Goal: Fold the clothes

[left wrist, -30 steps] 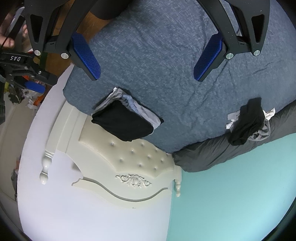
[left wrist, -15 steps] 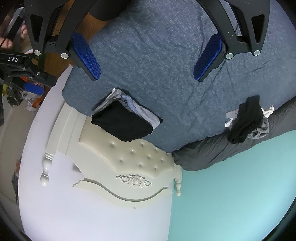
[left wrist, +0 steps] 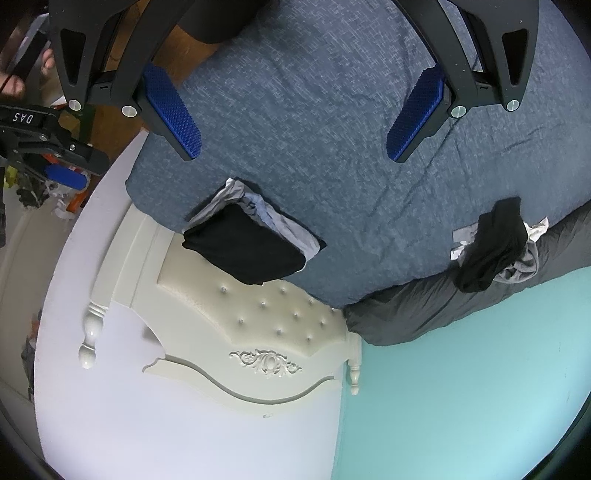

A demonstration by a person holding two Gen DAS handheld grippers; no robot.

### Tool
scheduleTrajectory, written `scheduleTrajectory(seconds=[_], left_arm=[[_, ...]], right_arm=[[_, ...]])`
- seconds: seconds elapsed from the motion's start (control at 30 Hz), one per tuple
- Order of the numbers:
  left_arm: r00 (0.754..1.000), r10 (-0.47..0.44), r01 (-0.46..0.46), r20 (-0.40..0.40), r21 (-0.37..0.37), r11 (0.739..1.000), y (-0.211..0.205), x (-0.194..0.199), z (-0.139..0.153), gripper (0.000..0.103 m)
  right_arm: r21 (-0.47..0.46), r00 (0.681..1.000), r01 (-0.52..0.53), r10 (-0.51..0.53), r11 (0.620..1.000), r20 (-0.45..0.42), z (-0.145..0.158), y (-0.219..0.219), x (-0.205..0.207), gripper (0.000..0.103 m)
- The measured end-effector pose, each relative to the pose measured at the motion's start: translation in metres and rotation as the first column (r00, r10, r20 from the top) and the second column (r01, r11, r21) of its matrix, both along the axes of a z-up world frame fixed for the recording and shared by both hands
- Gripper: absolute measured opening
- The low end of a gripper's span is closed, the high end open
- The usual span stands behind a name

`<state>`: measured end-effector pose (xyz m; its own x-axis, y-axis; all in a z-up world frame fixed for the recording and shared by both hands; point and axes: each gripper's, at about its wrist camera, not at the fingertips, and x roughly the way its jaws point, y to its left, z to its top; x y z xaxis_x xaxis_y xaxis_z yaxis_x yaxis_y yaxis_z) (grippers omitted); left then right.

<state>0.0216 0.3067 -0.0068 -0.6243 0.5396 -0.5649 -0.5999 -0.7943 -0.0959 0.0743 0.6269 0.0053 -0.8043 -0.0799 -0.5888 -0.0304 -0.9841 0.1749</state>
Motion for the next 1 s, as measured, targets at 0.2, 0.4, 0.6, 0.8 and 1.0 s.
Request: scheduleTrajectory(seconds=[0.2,0.4,0.6,0.8,1.0], left_arm=[[1.000,0.000,0.000,-0.003,0.002,1.000,-0.0005,0.0012,0.0006,0.103],[1.000,-0.001,0.001,-0.003,0.002,1.000,-0.0007,0.0016,0.0009,0.103],[1.000,-0.006,0.006,-0.005,0.000,1.000,-0.0008,0.0020,0.0008,0.103],[1.000,-0.007,0.007,-0.002,-0.001,1.000,0.0000,0.0017,-0.0001,0.103],[1.000,0.000,0.000,-0.002,-0.004,1.000,-0.0003,0.0020,-0.0001,0.103]], right_arm=[[0.000,1.000,0.002,-0.002,1.000,-0.002,0.0009,-0.0007,-0.0005,0.095],[0.003,1.000,0.003,-0.003,1.000,-0.003,0.0009,-0.0011,0.0010,0.095],[0.008,1.000,0.006,-0.006,1.000,-0.005,0.0025,-0.0010,0.0014,0.095],[0.013,1.000,0.011,-0.010,1.000,-0.008,0.0027,0.0005,0.0016,0.095],[0.014,1.000,0.015,-0.014,1.000,-0.008,0.0027,0.0009,0.0027,0.095]])
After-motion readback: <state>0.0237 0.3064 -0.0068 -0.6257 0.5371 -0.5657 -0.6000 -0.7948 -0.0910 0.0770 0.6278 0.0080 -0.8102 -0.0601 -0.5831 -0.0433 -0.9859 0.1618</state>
